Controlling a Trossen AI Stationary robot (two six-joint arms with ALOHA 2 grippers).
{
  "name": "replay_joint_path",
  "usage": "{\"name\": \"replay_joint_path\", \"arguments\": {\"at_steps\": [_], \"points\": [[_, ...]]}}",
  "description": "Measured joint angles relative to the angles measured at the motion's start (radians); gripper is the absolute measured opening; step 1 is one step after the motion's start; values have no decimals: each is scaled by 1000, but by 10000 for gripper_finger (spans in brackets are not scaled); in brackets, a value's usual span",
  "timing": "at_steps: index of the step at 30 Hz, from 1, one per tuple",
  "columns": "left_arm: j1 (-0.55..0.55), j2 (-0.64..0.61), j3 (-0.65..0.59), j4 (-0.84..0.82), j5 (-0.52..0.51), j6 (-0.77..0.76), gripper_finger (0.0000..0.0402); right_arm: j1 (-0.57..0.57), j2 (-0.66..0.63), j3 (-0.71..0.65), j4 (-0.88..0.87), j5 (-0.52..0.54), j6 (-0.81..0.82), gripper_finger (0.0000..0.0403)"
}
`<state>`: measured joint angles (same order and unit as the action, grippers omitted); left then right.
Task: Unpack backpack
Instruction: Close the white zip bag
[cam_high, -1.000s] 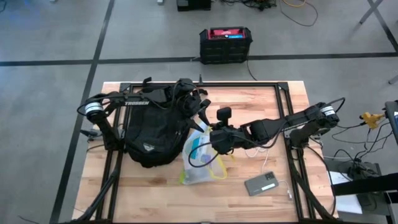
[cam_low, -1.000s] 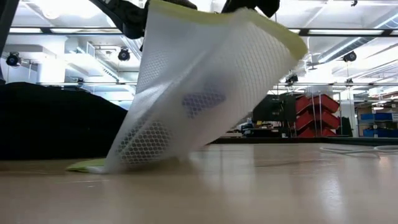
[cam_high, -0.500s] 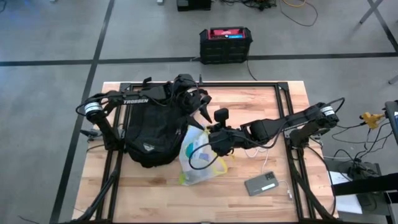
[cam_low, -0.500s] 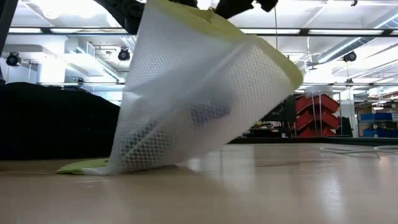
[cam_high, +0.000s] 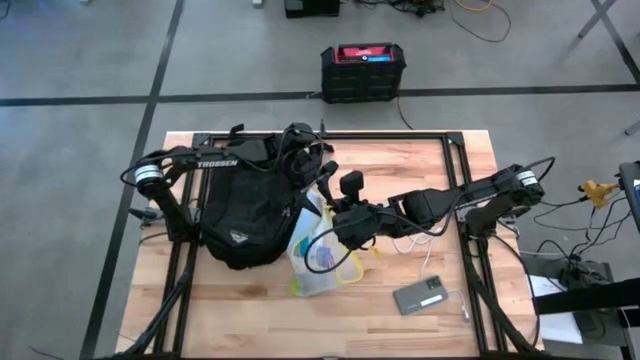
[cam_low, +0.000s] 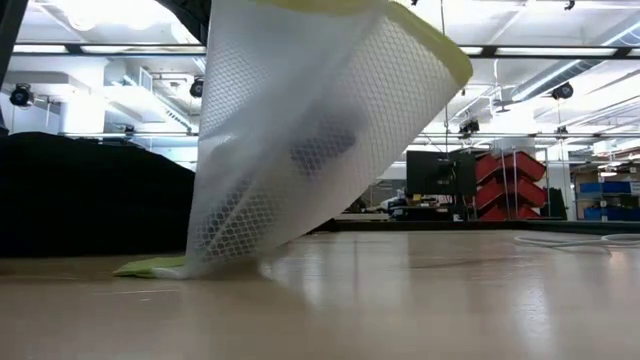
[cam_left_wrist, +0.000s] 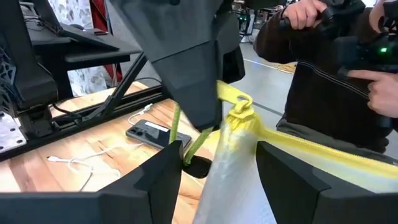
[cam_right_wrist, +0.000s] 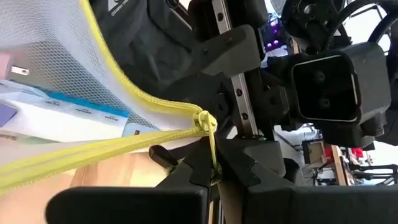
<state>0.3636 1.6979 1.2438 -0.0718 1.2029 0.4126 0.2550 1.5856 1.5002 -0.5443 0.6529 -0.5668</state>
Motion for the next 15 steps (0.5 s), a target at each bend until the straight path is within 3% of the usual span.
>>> {"name": "replay_joint_path", "arguments": {"at_steps": [6, 8, 12, 15], "points": [[7, -19, 5, 0, 10, 18, 163, 0, -1, 3, 14, 0, -2, 0], [12, -19, 5, -7, 10, 21, 130, 0, -1, 3, 13, -1, -4, 0], [37, -29, 5, -7, 10, 4, 22, 0, -1, 3, 14, 2, 5, 0], [55, -46, 5, -8, -19, -41, 8, 0, -1, 3, 16, 17, 57, 0]]}}
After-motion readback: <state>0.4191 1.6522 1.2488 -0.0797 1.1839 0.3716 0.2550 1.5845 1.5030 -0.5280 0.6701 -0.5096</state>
